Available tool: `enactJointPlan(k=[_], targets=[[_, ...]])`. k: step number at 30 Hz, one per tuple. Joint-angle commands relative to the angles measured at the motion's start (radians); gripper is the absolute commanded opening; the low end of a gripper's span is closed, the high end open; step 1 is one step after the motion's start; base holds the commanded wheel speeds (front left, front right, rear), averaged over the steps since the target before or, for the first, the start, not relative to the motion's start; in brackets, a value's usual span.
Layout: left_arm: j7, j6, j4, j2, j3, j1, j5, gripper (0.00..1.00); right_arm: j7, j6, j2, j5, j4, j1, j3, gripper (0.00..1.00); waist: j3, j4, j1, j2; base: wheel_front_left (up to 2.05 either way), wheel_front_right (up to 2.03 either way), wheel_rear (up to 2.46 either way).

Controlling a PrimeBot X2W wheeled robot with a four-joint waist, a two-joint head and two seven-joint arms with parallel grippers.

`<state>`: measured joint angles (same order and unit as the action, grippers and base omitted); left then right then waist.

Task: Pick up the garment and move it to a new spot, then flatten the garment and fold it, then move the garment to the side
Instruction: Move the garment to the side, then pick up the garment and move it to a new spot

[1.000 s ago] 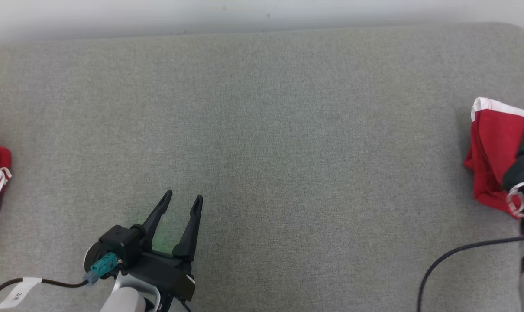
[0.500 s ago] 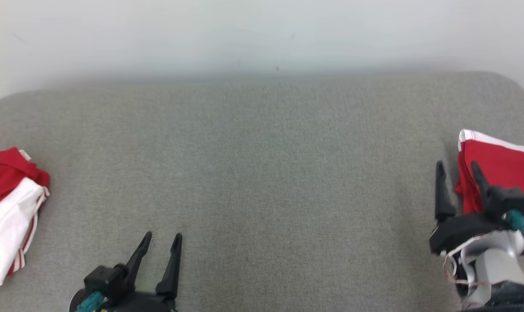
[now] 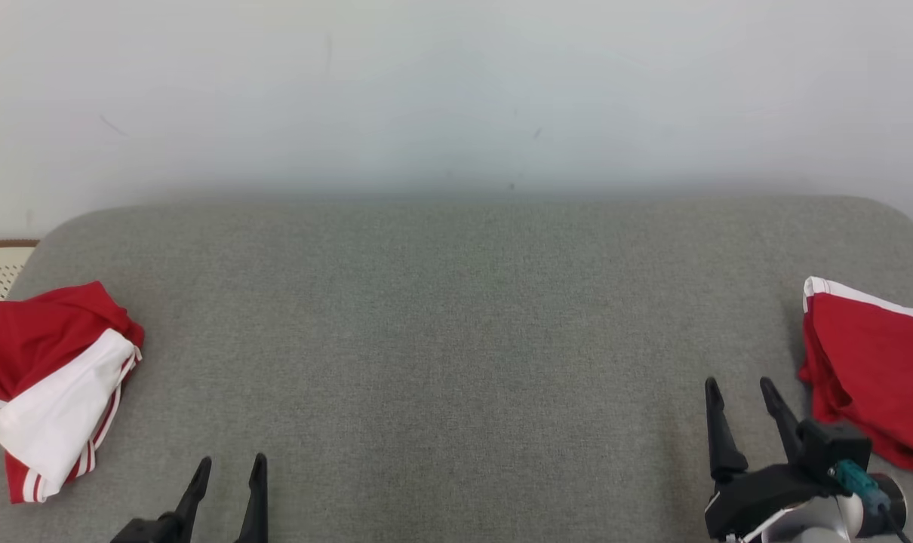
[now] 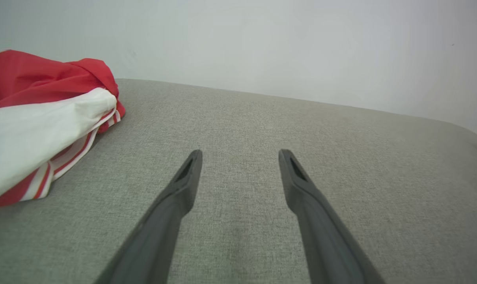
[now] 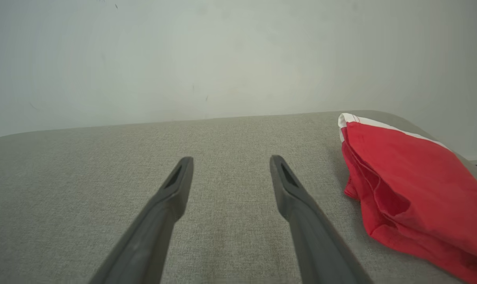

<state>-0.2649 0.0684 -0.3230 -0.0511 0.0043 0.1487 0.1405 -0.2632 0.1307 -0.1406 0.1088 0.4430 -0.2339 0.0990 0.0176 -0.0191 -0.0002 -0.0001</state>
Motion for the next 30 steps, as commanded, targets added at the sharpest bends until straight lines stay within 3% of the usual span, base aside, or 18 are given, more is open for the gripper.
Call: enactJointPlan(k=[1,30], targets=[[0.0,-0.009,0.003,0.0,0.011,-0.028,-0.008,1.0,0.0,0.0,0.005,0.007,-0.009,0.024,0.001,1.0,0.019,0.006,0.0002,0.0001,0.0,0.0,0.0],[0.0,-0.059,0.071,0.0,0.05,-0.129,-0.062,1.0,0.0,0.0,0.063,-0.007,-0.071,0.145,0.054,1.0,0.053,-0.005,0.0002,0.0001,0.0,0.0,0.0]])
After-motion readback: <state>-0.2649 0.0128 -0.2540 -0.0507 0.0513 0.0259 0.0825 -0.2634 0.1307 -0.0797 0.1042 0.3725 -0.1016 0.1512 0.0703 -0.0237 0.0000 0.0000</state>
